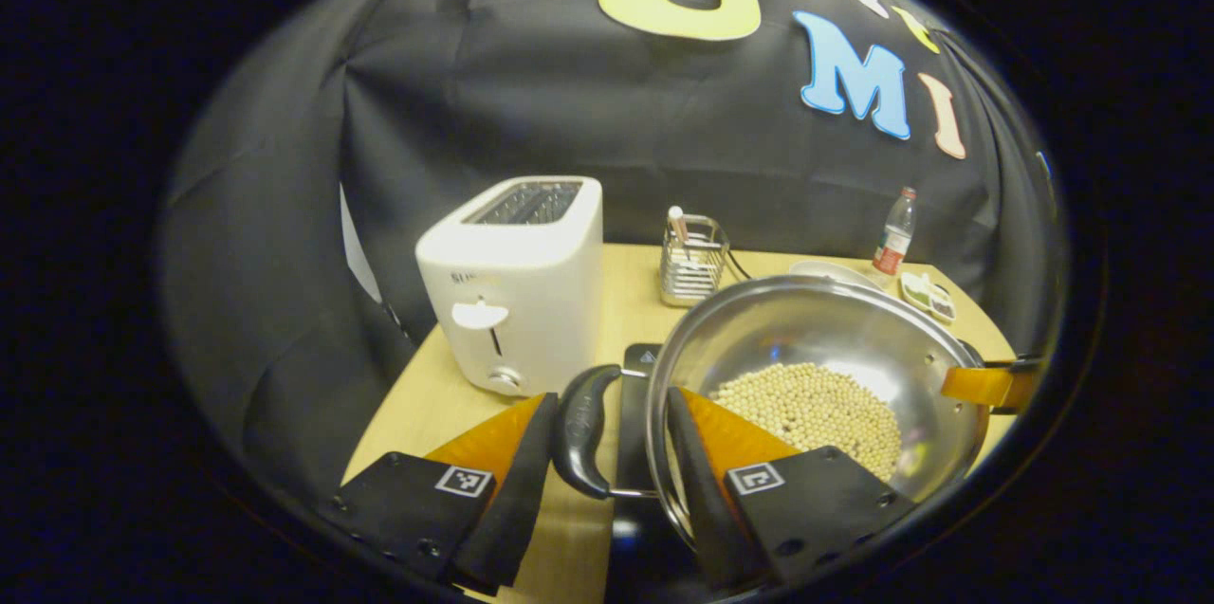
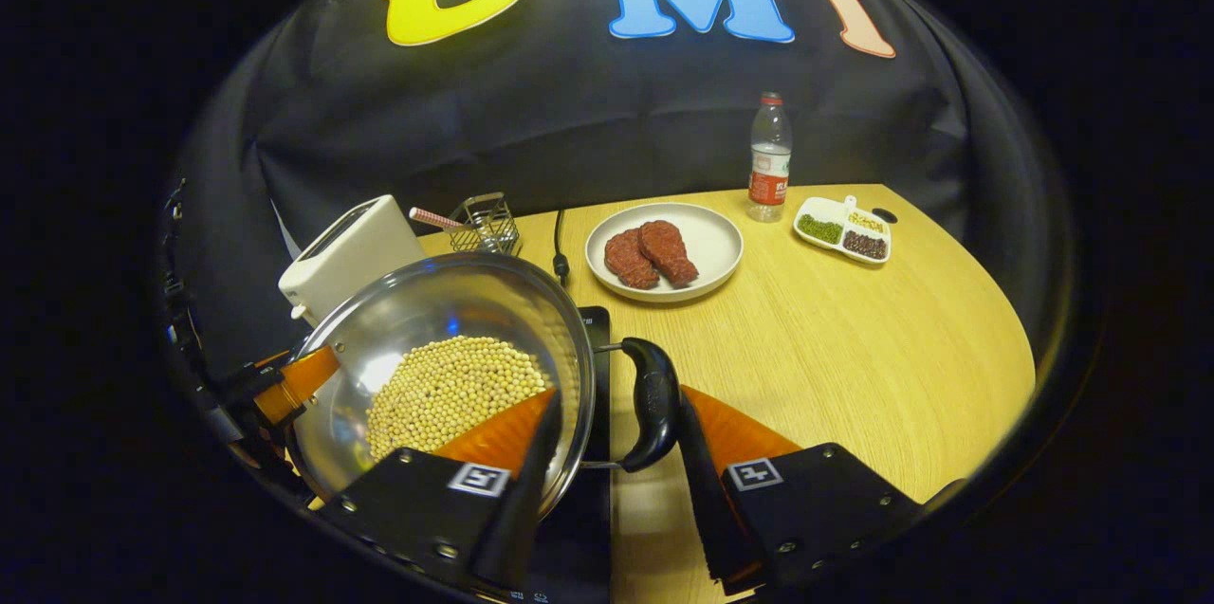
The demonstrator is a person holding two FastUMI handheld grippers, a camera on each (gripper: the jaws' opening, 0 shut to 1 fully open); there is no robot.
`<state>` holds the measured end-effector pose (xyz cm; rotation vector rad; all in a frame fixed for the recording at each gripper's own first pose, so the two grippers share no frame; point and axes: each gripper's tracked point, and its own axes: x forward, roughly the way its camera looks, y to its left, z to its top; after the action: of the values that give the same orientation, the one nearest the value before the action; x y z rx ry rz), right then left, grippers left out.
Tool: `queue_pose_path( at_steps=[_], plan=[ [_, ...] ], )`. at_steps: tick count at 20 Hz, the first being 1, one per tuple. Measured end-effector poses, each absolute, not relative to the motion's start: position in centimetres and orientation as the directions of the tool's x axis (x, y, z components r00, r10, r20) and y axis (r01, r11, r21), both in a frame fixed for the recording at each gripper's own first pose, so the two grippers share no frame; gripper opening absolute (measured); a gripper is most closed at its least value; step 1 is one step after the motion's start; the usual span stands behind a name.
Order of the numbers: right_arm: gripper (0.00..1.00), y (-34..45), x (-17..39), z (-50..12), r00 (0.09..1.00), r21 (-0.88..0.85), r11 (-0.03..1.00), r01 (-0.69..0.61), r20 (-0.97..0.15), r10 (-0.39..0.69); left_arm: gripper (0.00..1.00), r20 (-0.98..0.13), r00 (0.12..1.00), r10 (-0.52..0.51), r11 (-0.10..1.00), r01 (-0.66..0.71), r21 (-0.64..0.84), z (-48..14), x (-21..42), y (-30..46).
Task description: First push the handle of the pot to place it horizontally, then grasp the pot with both hands and set it on the induction cooktop.
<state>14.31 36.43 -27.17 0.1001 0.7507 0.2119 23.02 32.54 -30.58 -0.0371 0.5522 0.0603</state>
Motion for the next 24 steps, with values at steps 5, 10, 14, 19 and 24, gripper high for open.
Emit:
queue_pose_path(
  at_steps=[5,10,14,19,24],
  plan=[
    [0.97,32.7,15.0,-22.6,0.809,0.120,0.979,-0.163,-0.552,0.203,1.00,-0.367,0.927,0.075,0.996,-0.056,0.063,-23.2,22.5,30.5],
    [0.97,26.3,14.3,-17.5,0.887,0.089,0.982,-0.168,-0.422,0.190,0.98,-0.234,0.971,0.053,0.996,-0.033,0.087,-15.7,19.8,24.9],
    [0.97,19.6,12.4,-12.8,0.942,0.015,0.987,-0.160,-0.297,0.157,0.98,-0.171,0.984,0.045,0.998,-0.038,0.048,-11.0,17.1,18.8],
    [0.97,11.8,9.1,-8.0,0.963,0.024,0.985,-0.169,-0.207,0.170,0.94,-0.102,0.992,0.068,0.998,-0.066,0.020,-6.7,12.5,11.5],
    [0.96,4.5,5.5,-5.7,0.974,0.007,0.986,-0.168,-0.152,0.167,0.96,-0.031,0.997,0.075,0.997,-0.075,-0.006,-2.5,7.0,4.8]
  ],
)
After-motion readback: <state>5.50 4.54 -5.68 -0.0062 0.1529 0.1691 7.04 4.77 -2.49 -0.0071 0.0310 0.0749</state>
